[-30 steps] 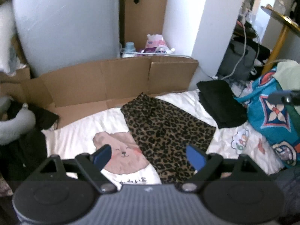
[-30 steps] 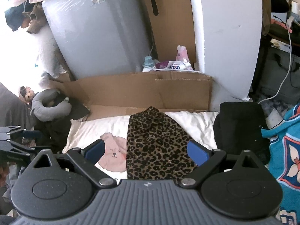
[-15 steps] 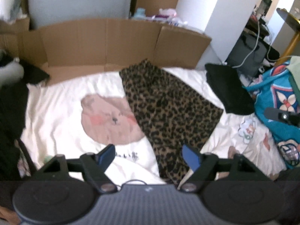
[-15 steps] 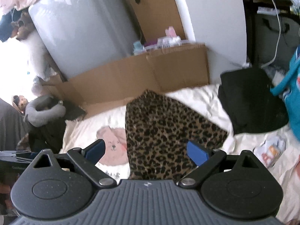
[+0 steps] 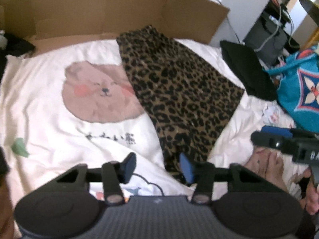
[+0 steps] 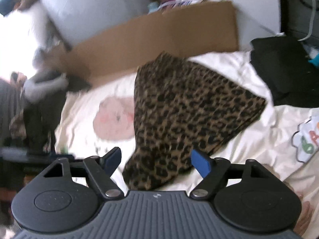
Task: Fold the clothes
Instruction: 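Move both open tools to the edge of the leopard garment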
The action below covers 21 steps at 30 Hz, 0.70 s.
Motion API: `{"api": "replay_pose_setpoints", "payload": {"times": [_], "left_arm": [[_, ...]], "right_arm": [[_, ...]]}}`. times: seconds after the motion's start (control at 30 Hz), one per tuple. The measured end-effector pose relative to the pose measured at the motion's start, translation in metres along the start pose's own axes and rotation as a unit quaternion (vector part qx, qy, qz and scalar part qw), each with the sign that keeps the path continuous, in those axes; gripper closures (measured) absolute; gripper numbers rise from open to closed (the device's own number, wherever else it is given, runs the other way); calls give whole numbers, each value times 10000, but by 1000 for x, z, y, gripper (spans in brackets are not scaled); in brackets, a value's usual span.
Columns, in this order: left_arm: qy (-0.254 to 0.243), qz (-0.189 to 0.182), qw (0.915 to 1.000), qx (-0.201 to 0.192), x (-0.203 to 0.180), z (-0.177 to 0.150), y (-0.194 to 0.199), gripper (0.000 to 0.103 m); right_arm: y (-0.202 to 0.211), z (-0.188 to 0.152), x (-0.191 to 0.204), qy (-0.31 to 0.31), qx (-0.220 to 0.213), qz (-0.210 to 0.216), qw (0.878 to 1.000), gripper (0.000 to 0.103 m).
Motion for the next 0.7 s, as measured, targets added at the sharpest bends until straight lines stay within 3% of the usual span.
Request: {"api": "replay_pose_setpoints", "payload": {"times": [0.13, 0.4, 0.47, 0.7], "left_arm": [[-63, -45, 9998, 199, -1, -9, -30, 65], [-315, -176, 9982, 480, -5, -11, -71, 65], [-356, -166, 9977, 545, -7, -13, -78, 65], [-328, -118, 9974, 635, -10, -16, -90, 65]], "right_arm": [[-20, -19, 5, 120, 279, 92, 9995, 33], [-66, -51, 22, 263, 836, 230, 9959, 42], [-75, -58, 24, 330, 975, 229, 9944, 49], [-91, -66, 20, 304, 1208, 364, 9915, 52]]}}
Point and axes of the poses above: each gripper's, at about its wrist camera, not at the fingertips, and y roughly against the way its jaws point, x to its left, z to its top, the point moved 7 cm from there along -y, roughly the way its jaws point, and after that the axes turned 9 degrees about -y, right-handed, at the moved point
